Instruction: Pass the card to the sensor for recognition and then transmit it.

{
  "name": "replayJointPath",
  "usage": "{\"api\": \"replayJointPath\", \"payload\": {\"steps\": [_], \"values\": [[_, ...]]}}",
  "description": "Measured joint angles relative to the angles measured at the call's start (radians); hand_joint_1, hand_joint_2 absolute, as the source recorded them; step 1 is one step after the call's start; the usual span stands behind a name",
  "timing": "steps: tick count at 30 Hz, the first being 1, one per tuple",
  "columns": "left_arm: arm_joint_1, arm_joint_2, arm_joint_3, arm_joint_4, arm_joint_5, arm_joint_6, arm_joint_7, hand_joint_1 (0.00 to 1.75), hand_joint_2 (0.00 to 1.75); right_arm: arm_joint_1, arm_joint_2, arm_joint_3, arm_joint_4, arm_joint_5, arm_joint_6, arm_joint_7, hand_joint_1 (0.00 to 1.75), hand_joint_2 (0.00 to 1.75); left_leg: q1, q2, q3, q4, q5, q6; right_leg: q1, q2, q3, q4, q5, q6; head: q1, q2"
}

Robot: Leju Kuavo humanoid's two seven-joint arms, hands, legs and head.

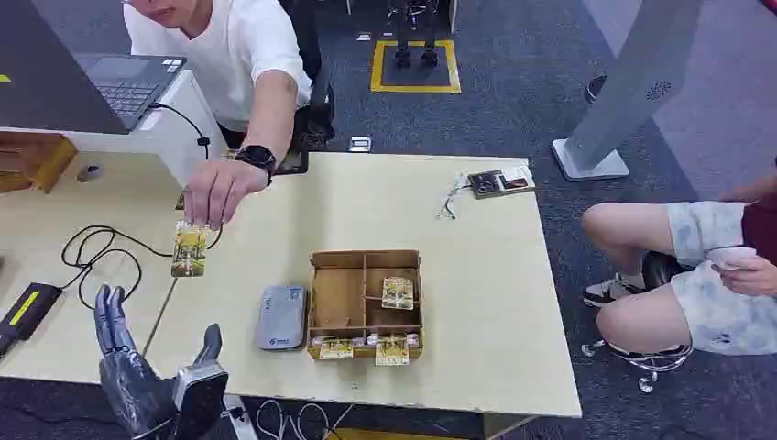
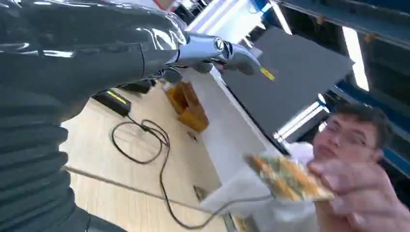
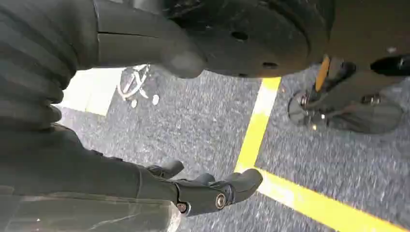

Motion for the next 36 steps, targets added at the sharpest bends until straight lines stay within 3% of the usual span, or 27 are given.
{"api": "replayJointPath", "payload": {"steps": [5, 9, 11, 14, 20, 28, 36], "values": [[-0.059, 0.019, -0.032, 0.089, -0.031, 0.0, 0.036, 0.0, 1.75, -0.005, -0.008, -0.013, 0.01, 0.022, 0.017, -0.001, 0.0, 1.75, 0.0, 0.0, 0.0, 0.0, 0.0, -0.001, 0.0, 0.001, 0.0, 0.0, 0.0, 0.0, 0.0, 0.0], [-0.148, 0.028, -0.024, 0.147, -0.165, 0.0, -0.013, 0.0, 1.75, -0.013, -0.014, -0.013, 0.019, 0.05, 0.017, 0.001, 0.0, 1.75, 0.0, 0.0, 0.001, 0.0, 0.001, -0.001, 0.0, 0.001, 0.0, 0.0, 0.001, -0.001, 0.0, 0.0], [-0.202, 0.031, 0.017, 0.165, -0.27, 0.0, -0.069, 0.0, 1.75, -0.015, -0.026, -0.009, 0.027, 0.07, 0.021, 0.008, 0.0, 1.75, 0.0, 0.0, 0.0, 0.0, 0.002, -0.001, 0.0, 0.001, 0.0, 0.0, 0.002, 0.0, 0.0, 0.0], [-0.293, 0.033, 0.083, 0.178, -0.38, 0.0, -0.103, 0.0, 1.75, -0.013, -0.045, 0.0, 0.037, 0.085, 0.037, -0.002, 0.0, 1.75, 0.0, 0.0, 0.0, 0.0, 0.002, -0.001, 0.0, 0.001, 0.001, 0.001, 0.002, 0.0, 0.0, 0.0], [-0.406, 0.029, 0.161, 0.206, -0.515, 0.0, -0.079, 0.0, 1.75, -0.012, -0.065, 0.011, 0.05, 0.088, 0.042, -0.002, 0.0, 1.75, 0.0, 0.0, 0.0, 0.0, 0.003, -0.001, 0.0, 0.001, 0.0, 0.001, 0.003, -0.001, 0.0, 0.0], [-0.442, 0.027, 0.167, 0.222, -0.561, 0.0, -0.022, 0.0, 1.75, -0.012, -0.073, 0.013, 0.059, 0.087, 0.038, 0.0, 0.0, 1.75, 0.0, 0.0, 0.0, 0.0, 0.002, -0.001, 0.0, 0.001, 0.0, 0.001, 0.003, -0.001, 0.0, 0.0], [-0.441, 0.027, 0.167, 0.222, -0.555, 0.0, -0.011, 0.0, 1.75, -0.012, -0.078, 0.013, 0.062, 0.084, 0.034, 0.0, 0.0, 1.75, 0.0, 0.0, 0.0, 0.0, 0.002, -0.001, 0.0, 0.001, 0.0, 0.001, 0.003, -0.001, 0.0, 0.0]]}}
